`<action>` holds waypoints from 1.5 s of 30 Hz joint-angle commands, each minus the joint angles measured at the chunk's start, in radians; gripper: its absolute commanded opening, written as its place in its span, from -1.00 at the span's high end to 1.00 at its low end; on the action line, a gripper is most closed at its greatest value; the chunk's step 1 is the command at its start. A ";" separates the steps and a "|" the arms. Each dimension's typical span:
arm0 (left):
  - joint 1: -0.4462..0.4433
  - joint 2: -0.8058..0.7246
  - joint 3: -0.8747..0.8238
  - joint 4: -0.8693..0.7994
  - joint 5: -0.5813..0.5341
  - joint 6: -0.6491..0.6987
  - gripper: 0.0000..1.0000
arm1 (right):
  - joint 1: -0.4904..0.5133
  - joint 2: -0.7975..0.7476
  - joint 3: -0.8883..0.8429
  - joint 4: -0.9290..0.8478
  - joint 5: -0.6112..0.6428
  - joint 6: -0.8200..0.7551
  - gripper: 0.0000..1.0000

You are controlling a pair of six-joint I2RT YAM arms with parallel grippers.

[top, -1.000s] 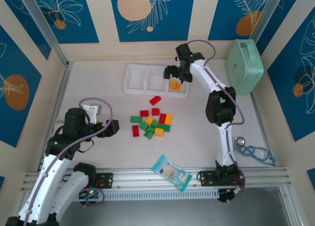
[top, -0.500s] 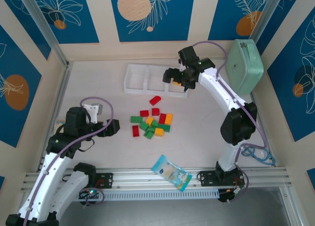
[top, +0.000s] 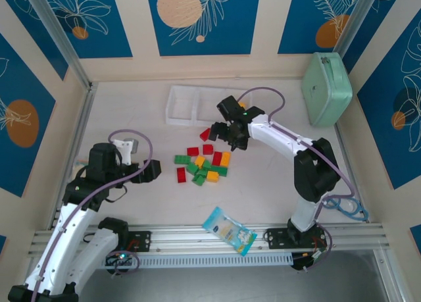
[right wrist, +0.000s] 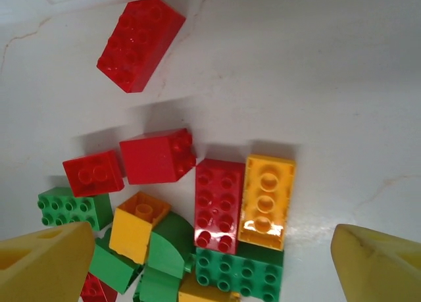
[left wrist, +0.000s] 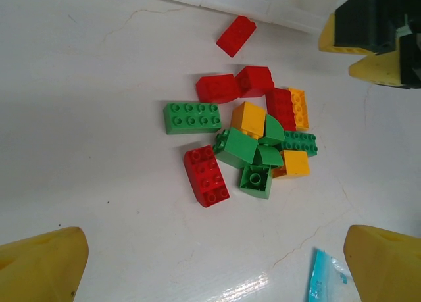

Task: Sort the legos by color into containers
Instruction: Pick up the lego from the center of the table.

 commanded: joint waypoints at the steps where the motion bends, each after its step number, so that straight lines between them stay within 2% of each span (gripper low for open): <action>1: -0.003 -0.017 -0.012 0.023 0.036 0.005 -0.99 | 0.007 0.055 0.060 0.048 0.015 0.034 -0.85; 7: -0.003 -0.026 -0.020 0.045 0.075 0.018 -0.99 | 0.041 0.135 0.108 0.093 0.090 0.163 -0.85; 13: -0.003 -0.106 -0.047 0.084 0.095 0.026 -0.99 | 0.072 0.306 0.309 -0.072 0.227 0.300 -0.89; 19: -0.003 -0.120 -0.048 0.084 0.091 0.026 -0.99 | 0.124 0.401 0.402 -0.080 0.316 0.354 -0.87; 31: -0.003 -0.112 -0.048 0.087 0.111 0.025 -0.99 | 0.122 0.564 0.594 -0.176 0.419 0.341 -0.72; 38: -0.003 -0.111 -0.050 0.090 0.113 0.025 -0.99 | 0.115 0.640 0.686 -0.193 0.423 0.292 -0.68; 45: -0.003 -0.105 -0.049 0.088 0.104 0.023 -0.99 | 0.112 0.660 0.678 -0.155 0.387 0.251 -0.62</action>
